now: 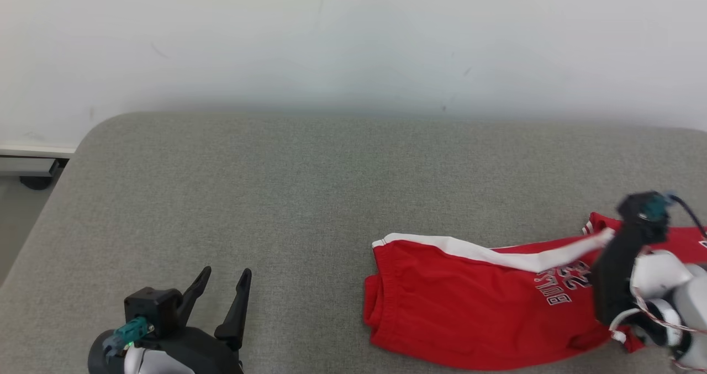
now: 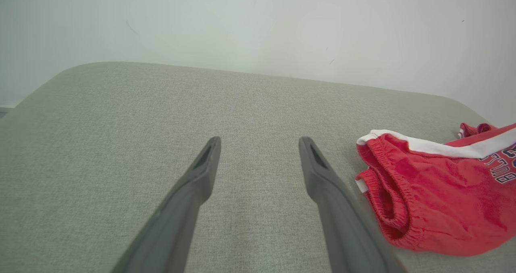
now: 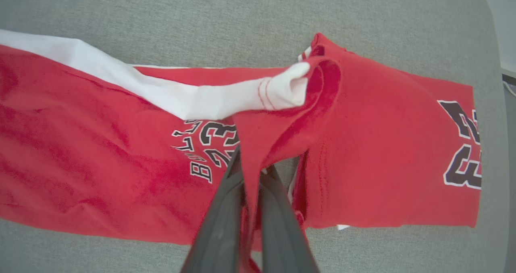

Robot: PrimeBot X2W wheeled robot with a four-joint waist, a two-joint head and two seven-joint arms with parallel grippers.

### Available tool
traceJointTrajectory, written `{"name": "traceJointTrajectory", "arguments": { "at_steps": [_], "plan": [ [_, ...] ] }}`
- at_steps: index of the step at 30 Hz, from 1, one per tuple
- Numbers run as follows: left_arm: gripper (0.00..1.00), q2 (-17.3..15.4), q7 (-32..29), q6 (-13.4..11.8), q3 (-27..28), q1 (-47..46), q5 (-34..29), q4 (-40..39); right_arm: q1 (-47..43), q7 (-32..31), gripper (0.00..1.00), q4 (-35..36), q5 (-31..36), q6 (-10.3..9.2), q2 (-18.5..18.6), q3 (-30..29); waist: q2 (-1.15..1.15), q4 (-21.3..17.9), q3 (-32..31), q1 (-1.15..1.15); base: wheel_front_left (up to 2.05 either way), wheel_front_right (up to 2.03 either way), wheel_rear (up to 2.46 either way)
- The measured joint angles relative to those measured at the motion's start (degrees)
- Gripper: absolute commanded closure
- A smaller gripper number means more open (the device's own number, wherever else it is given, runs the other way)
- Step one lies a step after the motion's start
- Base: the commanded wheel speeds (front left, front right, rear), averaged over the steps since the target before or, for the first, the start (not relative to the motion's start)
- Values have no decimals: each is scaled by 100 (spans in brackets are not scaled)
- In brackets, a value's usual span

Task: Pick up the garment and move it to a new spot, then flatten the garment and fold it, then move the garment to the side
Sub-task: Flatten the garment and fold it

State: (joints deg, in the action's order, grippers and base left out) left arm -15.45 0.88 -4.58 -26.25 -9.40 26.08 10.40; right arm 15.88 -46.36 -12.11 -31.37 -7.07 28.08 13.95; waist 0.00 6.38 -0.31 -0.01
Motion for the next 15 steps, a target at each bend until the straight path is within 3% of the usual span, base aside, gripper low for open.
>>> {"name": "traceJointTrajectory", "arguments": {
  "at_steps": [3,8,15],
  "plan": [
    [0,14,-2,-2,-14,-15,0,-9,247,-223,100,294,108,15,-100,366,0,-35,41,0,0,0,0],
    [0,98,-36,19,-104,-119,-2,-2,576,-544,100,547,159,221,-331,848,0,-9,106,1,0,0,0],
    [0,146,-37,67,-162,-319,-18,93,893,-873,100,612,63,410,-981,1319,0,157,167,1,0,0,0]
  ]
}}
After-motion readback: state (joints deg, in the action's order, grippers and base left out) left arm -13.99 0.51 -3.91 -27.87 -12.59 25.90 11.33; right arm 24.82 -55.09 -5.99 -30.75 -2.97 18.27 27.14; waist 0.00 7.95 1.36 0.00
